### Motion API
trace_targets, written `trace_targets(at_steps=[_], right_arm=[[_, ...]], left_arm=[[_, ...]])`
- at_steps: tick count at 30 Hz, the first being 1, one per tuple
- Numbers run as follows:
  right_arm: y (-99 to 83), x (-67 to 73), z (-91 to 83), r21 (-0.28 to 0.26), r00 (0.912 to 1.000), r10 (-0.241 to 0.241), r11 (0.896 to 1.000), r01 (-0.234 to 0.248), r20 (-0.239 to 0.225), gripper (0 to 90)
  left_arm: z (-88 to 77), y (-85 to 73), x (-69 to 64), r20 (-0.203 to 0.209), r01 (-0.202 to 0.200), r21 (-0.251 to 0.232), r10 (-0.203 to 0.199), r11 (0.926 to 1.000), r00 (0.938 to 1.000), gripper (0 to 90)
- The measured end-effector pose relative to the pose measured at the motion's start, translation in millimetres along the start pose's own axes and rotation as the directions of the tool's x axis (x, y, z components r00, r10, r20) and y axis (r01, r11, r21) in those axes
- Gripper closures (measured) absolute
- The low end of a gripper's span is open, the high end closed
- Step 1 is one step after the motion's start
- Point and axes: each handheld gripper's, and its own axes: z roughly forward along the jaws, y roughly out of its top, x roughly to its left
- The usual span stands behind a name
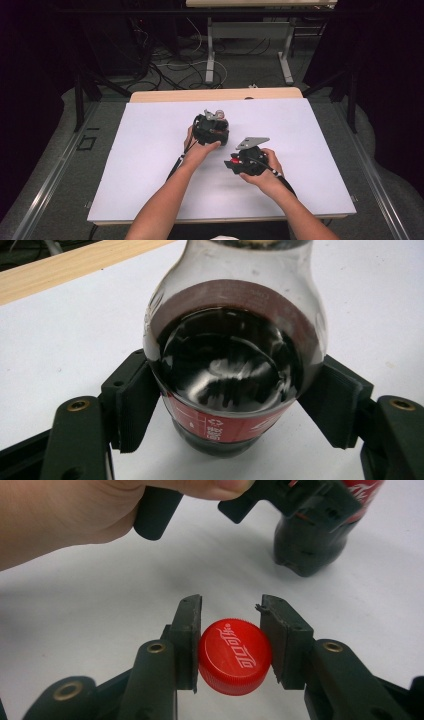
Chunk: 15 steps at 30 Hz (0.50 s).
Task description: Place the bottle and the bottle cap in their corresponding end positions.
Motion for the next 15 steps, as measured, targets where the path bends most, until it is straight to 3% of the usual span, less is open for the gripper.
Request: trace_targets(at_steps=[4, 6, 7, 9, 14, 15], right_arm=[[-3.5, 2.5, 11.0, 0.018, 0.9999, 0.002, 1.000, -0.002, -0.014, 61.2], [-5.4, 3.5, 17.1, 0.026, 0.9997, 0.005, 1.000, -0.004, -0.024, 61.2], [-6.5, 4.1, 19.9, 0.029, 0.9998, 0.002, 1.000, -0.002, -0.022, 61.2], [-8.3, 5.1, 25.8, 0.044, 0.9996, 0.004, 0.999, -0.002, -0.029, 61.2], [-12.0, 9.3, 37.2, 0.078, 0.9983, -0.014, 0.997, 0.019, -0.057, 61.1], [-13.1, 9.7, 40.8, 0.059, 0.9979, -0.028, 0.998, 0.031, -0.059, 61.1]], left_arm=[[-2.7, -0.2, 0.8, 0.008, -0.009, 0.014, 0.009, 0.9999, 0.9999, 24.2], [-5.5, -1.7, -0.1, 0.014, 0.015, -0.001, -0.015, 0.9999, 0.9998, 16.8], [-7.9, -2.4, 1.0, 0.012, 0.007, -0.004, -0.006, 1.0000, 0.9999, 15.8], [-13.2, -4.8, 0.8, 0.021, 0.036, -0.015, -0.036, 0.9992, 0.9991, 13.7], [-34.0, -11.3, 1.9, 0.038, 0.035, -0.038, -0.034, 0.9986, 0.9987, 2.1], [-39.6, -13.1, 1.9, 0.039, 0.029, -0.041, -0.027, 0.9987, 0.9988, 1.0]])
